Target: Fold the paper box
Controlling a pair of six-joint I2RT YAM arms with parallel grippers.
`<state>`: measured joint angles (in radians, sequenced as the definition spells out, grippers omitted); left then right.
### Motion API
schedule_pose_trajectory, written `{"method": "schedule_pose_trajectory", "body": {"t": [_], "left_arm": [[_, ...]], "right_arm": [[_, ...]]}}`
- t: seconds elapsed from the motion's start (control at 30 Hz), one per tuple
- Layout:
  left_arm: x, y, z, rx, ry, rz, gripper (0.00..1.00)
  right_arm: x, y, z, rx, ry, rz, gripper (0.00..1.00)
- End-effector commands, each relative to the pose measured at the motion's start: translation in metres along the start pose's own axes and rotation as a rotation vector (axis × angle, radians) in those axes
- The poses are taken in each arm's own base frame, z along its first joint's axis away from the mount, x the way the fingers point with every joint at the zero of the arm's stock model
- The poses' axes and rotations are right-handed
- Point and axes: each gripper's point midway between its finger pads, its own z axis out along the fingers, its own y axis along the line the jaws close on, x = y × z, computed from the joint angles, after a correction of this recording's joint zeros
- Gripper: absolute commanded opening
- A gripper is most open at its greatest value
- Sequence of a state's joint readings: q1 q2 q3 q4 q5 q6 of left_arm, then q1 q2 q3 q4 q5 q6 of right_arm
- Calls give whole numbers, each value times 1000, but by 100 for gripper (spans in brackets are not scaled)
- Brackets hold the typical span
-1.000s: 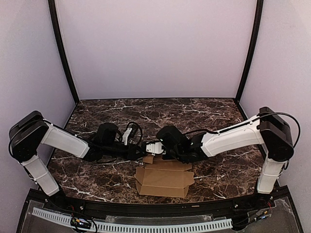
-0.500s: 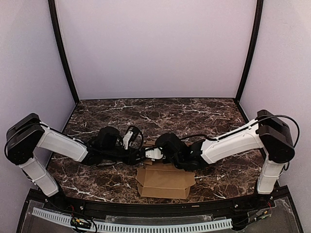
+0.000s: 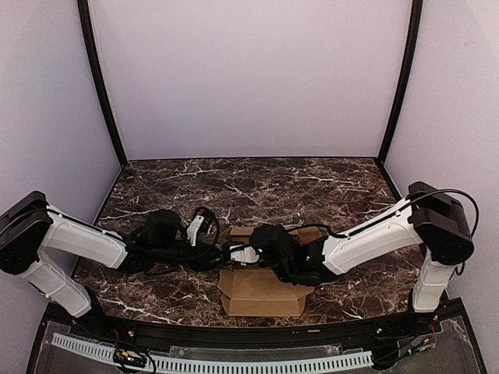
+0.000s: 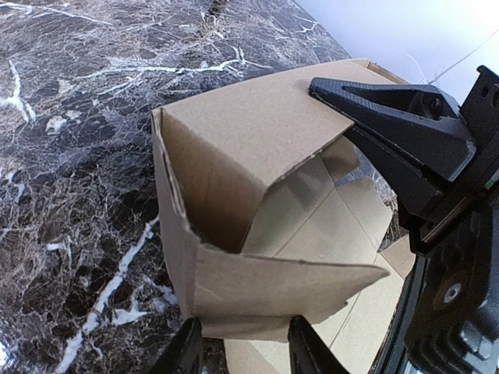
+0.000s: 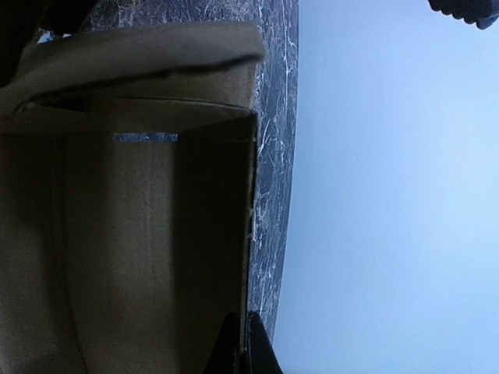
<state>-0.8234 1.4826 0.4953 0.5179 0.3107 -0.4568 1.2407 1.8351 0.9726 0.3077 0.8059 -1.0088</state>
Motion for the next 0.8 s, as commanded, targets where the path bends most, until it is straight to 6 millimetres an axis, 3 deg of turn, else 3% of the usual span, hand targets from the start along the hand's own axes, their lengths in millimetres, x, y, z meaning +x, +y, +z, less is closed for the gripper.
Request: {"method": "schedule_pose_trajectory", "body": {"t": [0.0,0.37,0.77], "left_arm": [[3,-3,-7,2,-12,1,38],[13,-4,0,21,3,-9,36],[11,-11,7,15,-4,14,35]], "right_arm": [[-3,8,-1,20,5,-23,0],[-6,12,-4,27,13,-32,0],[-9,17,-14,93,8,-57,0]]}}
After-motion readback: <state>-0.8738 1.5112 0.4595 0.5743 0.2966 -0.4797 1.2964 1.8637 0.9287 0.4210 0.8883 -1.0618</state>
